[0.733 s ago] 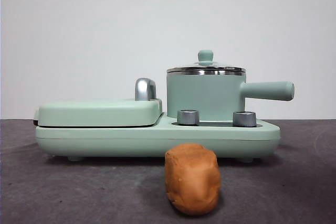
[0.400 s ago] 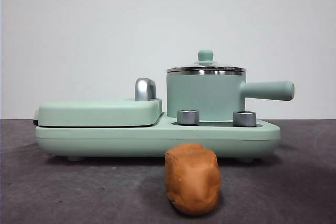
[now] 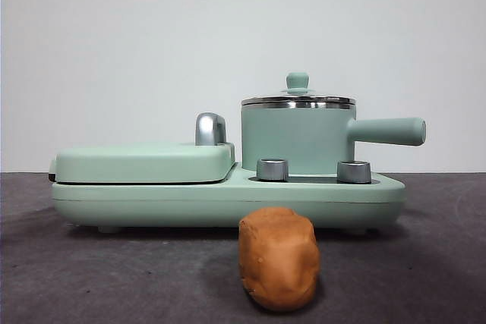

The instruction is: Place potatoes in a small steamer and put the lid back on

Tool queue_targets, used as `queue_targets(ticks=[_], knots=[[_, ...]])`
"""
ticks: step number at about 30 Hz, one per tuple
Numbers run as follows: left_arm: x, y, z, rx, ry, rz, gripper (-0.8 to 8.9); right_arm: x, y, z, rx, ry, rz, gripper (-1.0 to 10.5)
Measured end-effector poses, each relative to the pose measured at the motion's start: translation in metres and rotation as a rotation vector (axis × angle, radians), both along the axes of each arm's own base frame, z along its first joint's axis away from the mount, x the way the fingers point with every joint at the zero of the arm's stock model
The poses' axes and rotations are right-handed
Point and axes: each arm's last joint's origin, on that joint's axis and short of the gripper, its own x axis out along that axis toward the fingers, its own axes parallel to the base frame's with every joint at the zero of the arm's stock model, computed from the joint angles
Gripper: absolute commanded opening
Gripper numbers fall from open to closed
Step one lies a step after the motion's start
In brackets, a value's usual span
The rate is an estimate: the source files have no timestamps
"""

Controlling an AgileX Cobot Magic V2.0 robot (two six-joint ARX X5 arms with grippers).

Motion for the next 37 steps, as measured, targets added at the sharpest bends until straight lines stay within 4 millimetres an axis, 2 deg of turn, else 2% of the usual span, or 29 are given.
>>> queue_targets(ticks=[6,12,18,25,26,28,31,33,37], knots=[[0.008,-0.008,0.054,0.003,0.011,-0.16,0.15,-0.007,0.005,0.051,0.016,0.016,0.178,0.1],[0.021,-0.018,0.095,0.055,0.028,-0.348,0.15,0.0,0.01,0.088,0.0,0.068,0.385,0.1],[0.033,-0.029,0.115,0.093,0.035,-0.534,0.16,0.011,0.013,0.112,-0.066,0.091,0.543,0.1],[0.035,-0.033,0.114,0.106,0.043,-0.58,0.23,0.017,0.013,0.112,-0.117,0.083,0.573,0.2],[0.035,-0.033,0.114,0.105,0.044,-0.58,0.38,0.017,0.013,0.112,-0.12,0.081,0.573,0.2],[0.035,-0.033,0.114,0.105,0.044,-0.582,1.2,0.017,0.013,0.112,-0.124,0.079,0.572,1.2],[0.035,-0.033,0.114,0.099,0.047,-0.581,3.48,0.017,0.013,0.112,-0.125,0.08,0.57,3.9],[0.036,-0.033,0.114,0.085,0.059,-0.579,4.58,0.017,0.013,0.112,-0.125,0.08,0.569,5.1],[0.04,-0.035,0.112,0.059,0.094,-0.58,5.28,0.017,0.013,0.112,-0.124,0.08,0.569,5.5]])
